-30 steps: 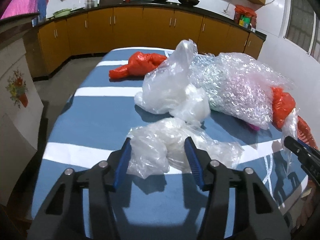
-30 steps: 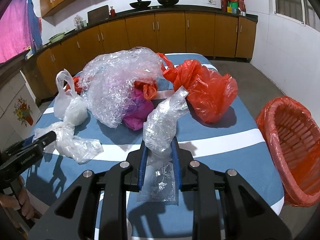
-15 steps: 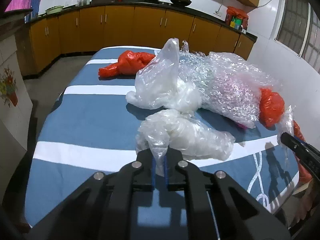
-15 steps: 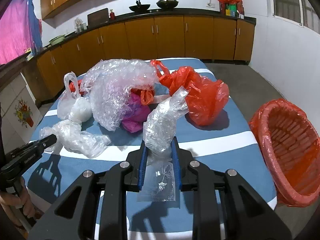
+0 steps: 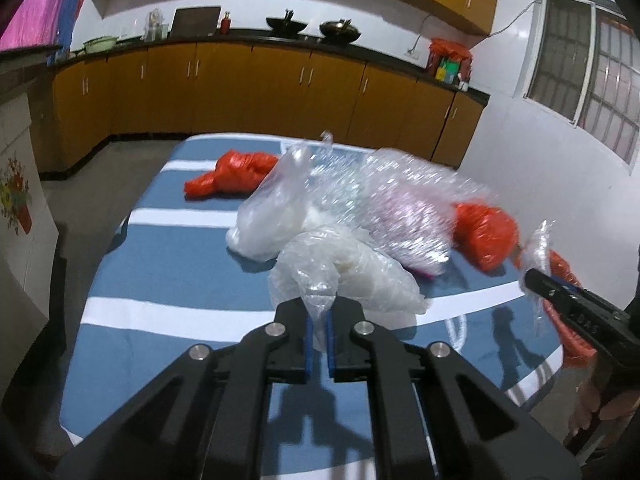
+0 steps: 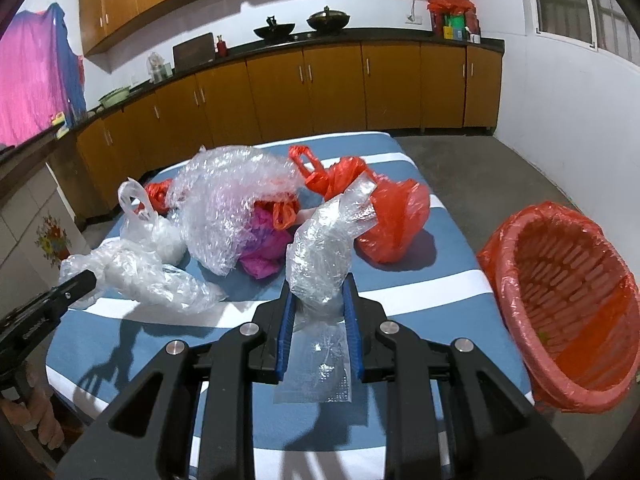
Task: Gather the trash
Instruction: 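Carry both clear plastic pieces over the red basket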
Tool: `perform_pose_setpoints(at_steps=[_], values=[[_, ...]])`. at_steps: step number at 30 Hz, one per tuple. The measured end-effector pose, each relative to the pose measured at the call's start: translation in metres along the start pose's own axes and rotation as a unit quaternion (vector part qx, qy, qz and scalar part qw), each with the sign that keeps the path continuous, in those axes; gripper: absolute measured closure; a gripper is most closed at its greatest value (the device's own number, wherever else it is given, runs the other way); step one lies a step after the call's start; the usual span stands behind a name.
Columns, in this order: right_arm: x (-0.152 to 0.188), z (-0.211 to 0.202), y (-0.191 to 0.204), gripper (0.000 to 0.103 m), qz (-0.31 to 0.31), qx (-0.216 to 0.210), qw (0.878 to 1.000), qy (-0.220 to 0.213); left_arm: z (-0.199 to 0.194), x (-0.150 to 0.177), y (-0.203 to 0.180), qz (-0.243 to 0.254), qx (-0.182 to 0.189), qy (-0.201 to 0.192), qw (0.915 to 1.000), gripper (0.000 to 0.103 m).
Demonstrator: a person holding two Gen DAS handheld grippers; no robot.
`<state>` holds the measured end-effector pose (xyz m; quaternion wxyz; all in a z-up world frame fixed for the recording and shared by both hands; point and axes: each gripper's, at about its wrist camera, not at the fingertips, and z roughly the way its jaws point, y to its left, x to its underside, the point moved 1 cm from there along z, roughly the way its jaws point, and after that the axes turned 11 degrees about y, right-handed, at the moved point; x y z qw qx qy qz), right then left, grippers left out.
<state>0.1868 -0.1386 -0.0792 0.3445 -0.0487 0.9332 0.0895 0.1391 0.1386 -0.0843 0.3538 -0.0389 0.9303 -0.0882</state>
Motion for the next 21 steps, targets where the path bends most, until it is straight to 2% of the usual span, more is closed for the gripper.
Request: perform_pose_setpoints(at_steps=[12,21], values=[[-0.001,-0.022,-0.014,0.079,0.014,-0.002,1.0,-0.023,-0.029,-0.013,-0.028,0.011,0.013,-0.033,0.9993,0.097],[-0.003,-0.042,-0.036,0.079,0.033,0.001,0.999,-0.043,-0.043,-0.02,-0.066,0.031,0.035,-0.05,0.9977,0.097]])
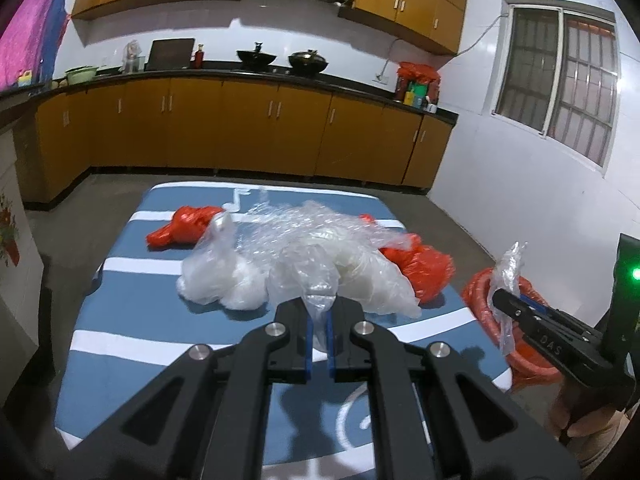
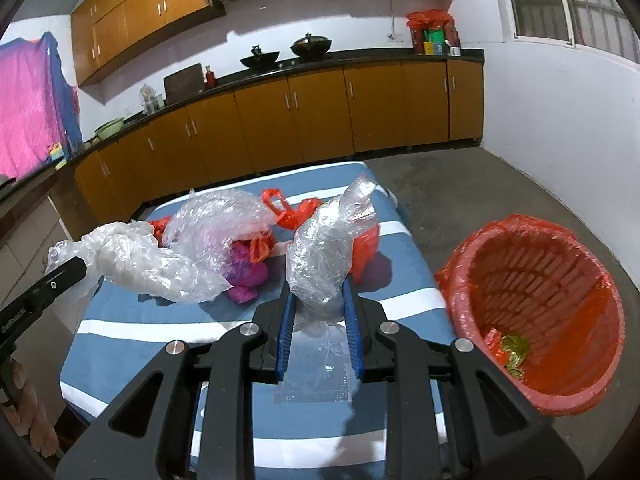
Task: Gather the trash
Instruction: 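Carry both clear plastic pieces over the red basket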
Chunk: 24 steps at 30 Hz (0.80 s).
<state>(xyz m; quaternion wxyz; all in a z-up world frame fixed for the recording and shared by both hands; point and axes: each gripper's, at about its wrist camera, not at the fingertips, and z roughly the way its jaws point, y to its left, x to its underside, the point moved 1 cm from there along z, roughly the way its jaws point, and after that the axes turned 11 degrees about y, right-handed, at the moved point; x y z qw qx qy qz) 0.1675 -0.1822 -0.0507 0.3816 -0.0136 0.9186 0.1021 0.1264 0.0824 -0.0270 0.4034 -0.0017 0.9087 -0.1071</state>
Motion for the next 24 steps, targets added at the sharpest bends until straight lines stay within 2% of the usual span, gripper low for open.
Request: perform_pose_setpoints(at_steps=[12,24], values=[[-0.004,-0.022,-0.053,0.079,0.043,0.028,0.998,-0.021,0.016,-0.011,-0.059,0.032,0.038,0.0,0.9988,0.097],[-0.001,-0.044,-0.136,0.079,0.118,0.076,0.99,-0.03,0.054,-0.016,-0.132,0.068,0.094,0.021,0.993,0.096]])
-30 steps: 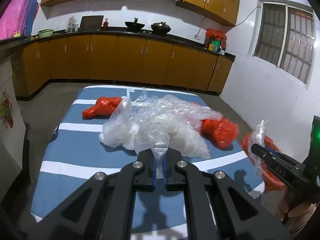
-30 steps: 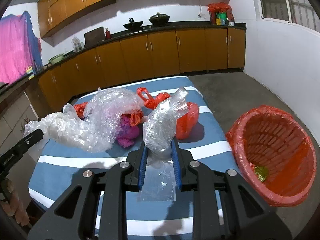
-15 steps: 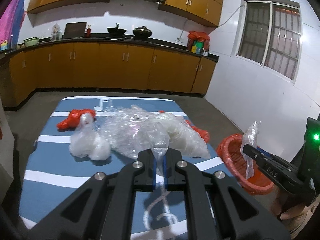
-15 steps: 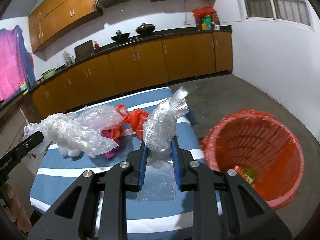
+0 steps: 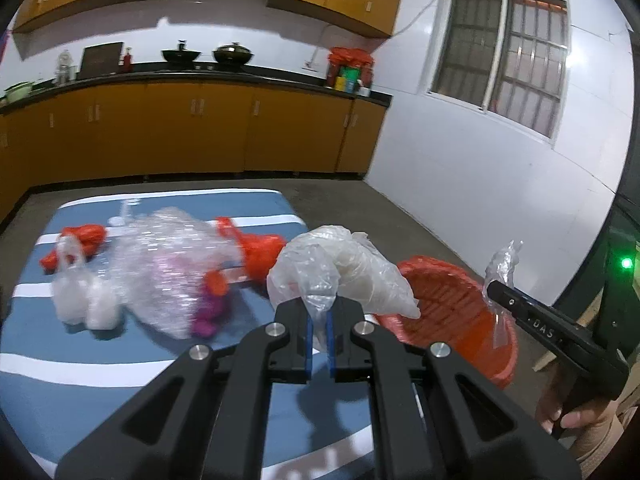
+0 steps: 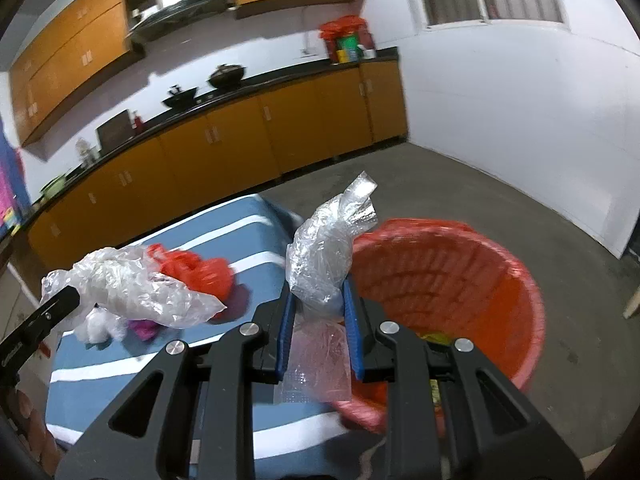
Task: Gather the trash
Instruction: 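Carry both clear plastic pieces over the red basket, then open both tools to drop the clear plastic into the basket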
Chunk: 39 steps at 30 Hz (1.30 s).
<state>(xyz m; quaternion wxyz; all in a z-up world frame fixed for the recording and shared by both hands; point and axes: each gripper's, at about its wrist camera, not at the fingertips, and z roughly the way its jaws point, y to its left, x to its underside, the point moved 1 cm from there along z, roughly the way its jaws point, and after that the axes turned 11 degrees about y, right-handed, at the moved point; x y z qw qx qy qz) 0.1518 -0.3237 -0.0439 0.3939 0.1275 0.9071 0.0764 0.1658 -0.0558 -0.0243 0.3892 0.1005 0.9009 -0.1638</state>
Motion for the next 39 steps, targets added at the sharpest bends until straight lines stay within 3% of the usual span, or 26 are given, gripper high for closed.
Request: perform_pose_setpoints(at_steps=[11,26,28,32,39], values=[[-0.008,-0.008,-0.052,0.079,0.041,0.027,0.999,-0.004,0.047,-0.009,-0.066,0.043,0.04,0.02,0.9981,0.096],[-0.02,0.008,-0.078,0.077,0.067,0.004,0.998,0.014,0.102,-0.013,-0.115,0.072,0.07,0.06,0.9931,0.094],[-0.021,0.009,-0.08,0.073,0.068,0.004,0.998,0.015,0.108,-0.012,-0.116,0.072,0.073,0.066,0.9925,0.088],[-0.02,0.009,-0.085,0.054,0.072,0.01,0.997,0.011,0.117,-0.007,-0.115,0.069,0.073,0.075,0.9921,0.078],[-0.014,0.01,-0.083,0.054,0.068,0.023,0.997,0.017,0.117,-0.004,-0.099,0.057,0.058,0.074,0.9939,0.066]])
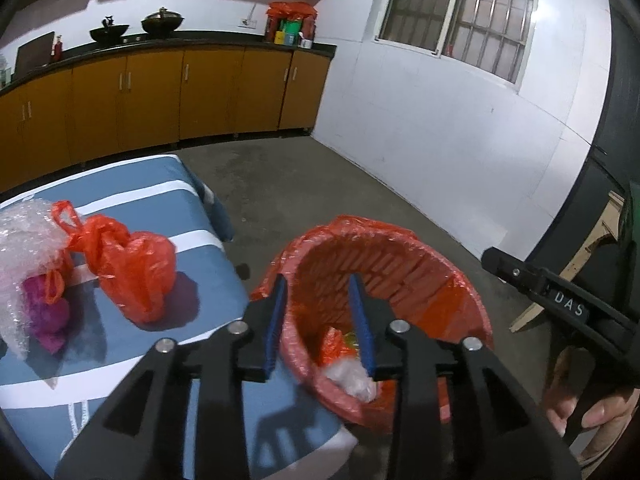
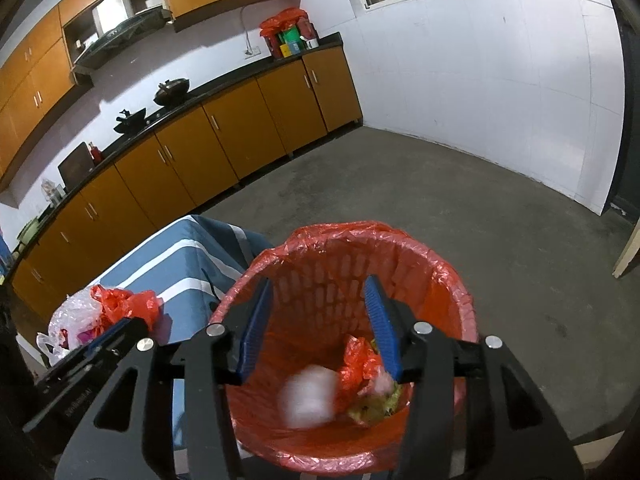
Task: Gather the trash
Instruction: 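Open both tools to drop the clear plastic into the basket, then move both open tools back over the table pile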
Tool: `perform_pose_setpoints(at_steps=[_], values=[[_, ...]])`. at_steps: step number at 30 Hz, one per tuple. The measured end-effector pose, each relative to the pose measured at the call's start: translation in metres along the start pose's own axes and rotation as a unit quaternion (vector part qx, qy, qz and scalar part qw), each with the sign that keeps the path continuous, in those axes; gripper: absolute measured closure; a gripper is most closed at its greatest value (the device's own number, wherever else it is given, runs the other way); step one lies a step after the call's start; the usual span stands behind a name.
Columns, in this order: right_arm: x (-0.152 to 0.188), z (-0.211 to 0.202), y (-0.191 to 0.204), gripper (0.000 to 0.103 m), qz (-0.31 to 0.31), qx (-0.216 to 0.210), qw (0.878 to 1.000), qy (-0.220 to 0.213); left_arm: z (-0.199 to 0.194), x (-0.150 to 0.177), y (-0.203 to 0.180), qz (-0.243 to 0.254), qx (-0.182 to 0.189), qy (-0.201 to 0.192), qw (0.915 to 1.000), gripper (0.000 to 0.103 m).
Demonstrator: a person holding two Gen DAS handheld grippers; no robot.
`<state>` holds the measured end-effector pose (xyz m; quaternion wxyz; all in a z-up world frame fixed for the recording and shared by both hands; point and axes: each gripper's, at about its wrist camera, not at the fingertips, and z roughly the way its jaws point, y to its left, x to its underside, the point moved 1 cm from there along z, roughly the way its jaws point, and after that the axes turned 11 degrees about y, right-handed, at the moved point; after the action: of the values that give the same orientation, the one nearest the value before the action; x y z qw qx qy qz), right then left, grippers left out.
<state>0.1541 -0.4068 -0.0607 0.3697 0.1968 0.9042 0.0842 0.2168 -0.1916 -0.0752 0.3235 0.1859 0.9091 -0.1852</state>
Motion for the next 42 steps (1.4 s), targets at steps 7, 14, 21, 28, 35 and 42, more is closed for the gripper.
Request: perform_pose_setpoints(at_steps=[7,14,21,28,35,42], values=[[0.002,0.0,0.016,0.045,-0.033,0.008,0.999,-0.008,-0.02,0.007,0.025,-0.014,-0.05,-0.02,0.9985,0.045],[0.003,0.003,0.049,0.036,-0.076,0.011,0.997,-0.018,-0.052,0.02,0.062,-0.035,-0.106,-0.043,0.9929,0.035],[0.005,0.016,0.091,0.036,-0.107,-0.029,0.994,-0.006,-0.094,0.039,0.103,-0.058,-0.16,-0.079,0.9823,0.031],[0.012,0.039,0.153,0.036,-0.15,-0.067,0.986,0.012,-0.135,0.056,0.154,-0.107,-0.213,-0.109,0.965,0.027],[0.024,0.071,0.217,0.036,-0.199,-0.09,0.975,0.033,-0.163,0.064,0.196,-0.149,-0.243,-0.127,0.9499,0.024],[0.029,0.107,0.258,0.036,-0.244,-0.087,0.965,0.049,-0.173,0.065,0.216,-0.167,-0.253,-0.137,0.9429,0.023]])
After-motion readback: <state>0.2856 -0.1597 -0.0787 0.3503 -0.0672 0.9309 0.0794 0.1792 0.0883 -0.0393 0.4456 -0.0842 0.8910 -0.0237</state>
